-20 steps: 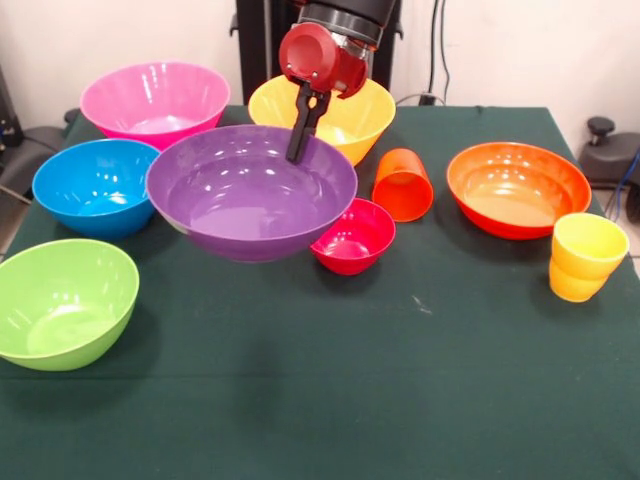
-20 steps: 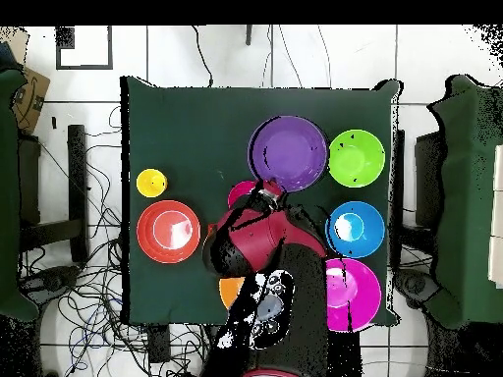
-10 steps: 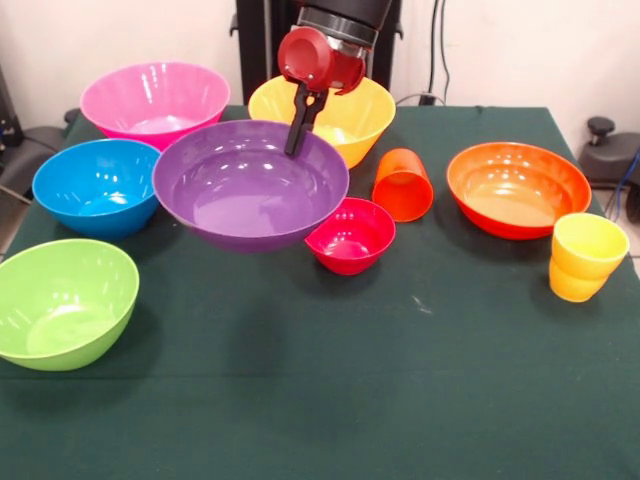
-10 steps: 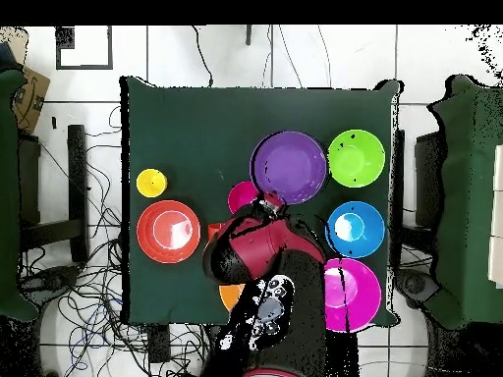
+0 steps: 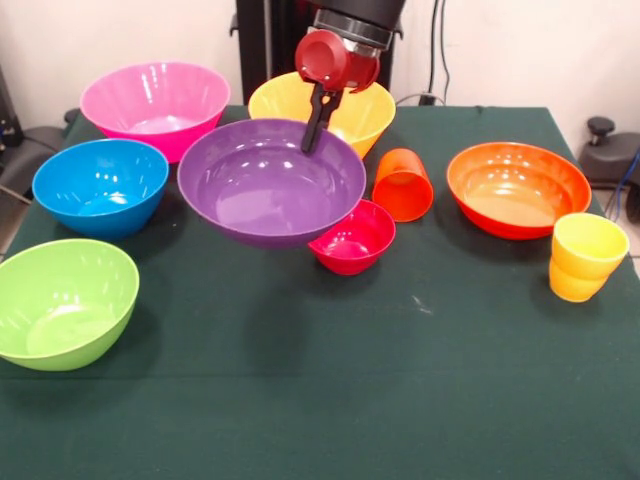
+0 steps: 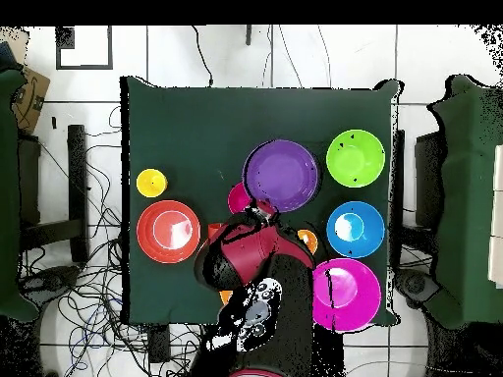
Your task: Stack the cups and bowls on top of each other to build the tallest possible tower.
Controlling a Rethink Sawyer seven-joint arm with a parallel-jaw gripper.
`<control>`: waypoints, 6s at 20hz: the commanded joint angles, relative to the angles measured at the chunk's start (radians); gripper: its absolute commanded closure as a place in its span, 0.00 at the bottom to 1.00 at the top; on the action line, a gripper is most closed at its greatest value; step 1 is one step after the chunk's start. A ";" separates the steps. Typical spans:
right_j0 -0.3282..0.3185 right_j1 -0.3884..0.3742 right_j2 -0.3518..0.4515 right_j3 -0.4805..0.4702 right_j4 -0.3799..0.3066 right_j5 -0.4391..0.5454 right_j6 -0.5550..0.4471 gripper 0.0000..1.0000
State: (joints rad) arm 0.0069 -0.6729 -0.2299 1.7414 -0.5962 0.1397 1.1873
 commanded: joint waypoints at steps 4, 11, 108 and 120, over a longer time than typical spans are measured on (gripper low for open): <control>0.013 -0.018 0.081 0.104 0.066 0.061 0.184 1.00; 0.021 -0.014 0.085 0.130 0.085 0.034 0.193 1.00; 0.220 0.240 -0.115 0.039 0.128 -0.340 0.185 1.00; 0.214 0.236 -0.117 0.050 0.123 -0.396 0.187 1.00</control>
State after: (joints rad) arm 0.2128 -0.4566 -0.4131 1.8708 -0.5281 -0.2042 1.1873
